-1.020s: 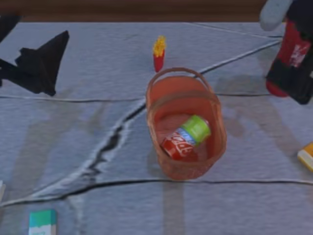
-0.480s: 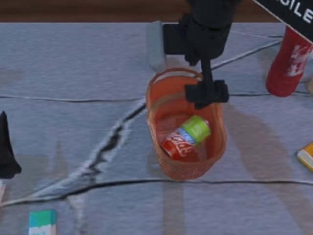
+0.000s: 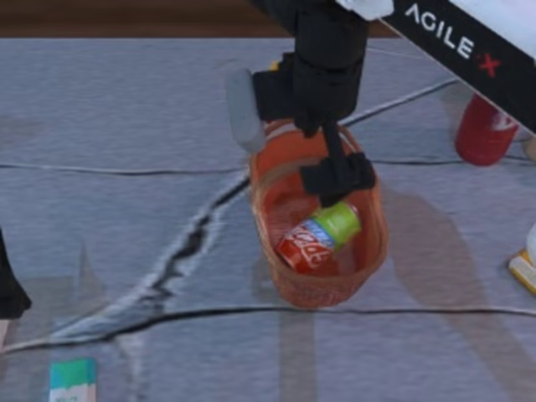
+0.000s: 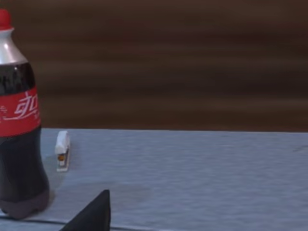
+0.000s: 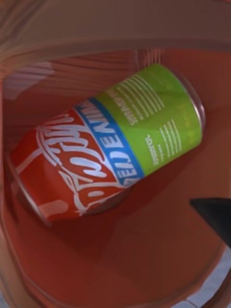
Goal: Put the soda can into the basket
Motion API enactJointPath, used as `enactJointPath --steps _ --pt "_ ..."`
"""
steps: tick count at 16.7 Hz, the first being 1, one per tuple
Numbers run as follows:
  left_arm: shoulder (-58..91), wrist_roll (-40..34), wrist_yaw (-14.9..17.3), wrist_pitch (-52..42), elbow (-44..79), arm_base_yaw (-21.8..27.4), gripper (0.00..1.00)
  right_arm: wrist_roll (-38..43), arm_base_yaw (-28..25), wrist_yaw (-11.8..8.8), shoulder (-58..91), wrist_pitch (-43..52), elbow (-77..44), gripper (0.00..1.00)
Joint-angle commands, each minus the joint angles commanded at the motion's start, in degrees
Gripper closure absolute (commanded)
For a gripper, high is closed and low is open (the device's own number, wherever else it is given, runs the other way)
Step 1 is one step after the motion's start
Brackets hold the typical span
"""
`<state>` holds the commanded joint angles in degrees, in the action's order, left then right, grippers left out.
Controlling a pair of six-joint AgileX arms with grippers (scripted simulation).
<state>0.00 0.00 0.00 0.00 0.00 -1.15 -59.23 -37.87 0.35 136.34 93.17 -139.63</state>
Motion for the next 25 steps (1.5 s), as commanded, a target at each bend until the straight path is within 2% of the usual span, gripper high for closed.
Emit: enactJointPath --steps 12,25 --pt "0.0 0.0 0.0 0.0 0.0 0.0 0.0 0.01 -0.04 -0.02 -2.02 -6.21 8.23 0.0" --pt "0.0 0.0 0.0 0.0 0.0 0.0 0.0 0.01 -0.04 -0.02 -2.02 -6.21 8.23 0.98"
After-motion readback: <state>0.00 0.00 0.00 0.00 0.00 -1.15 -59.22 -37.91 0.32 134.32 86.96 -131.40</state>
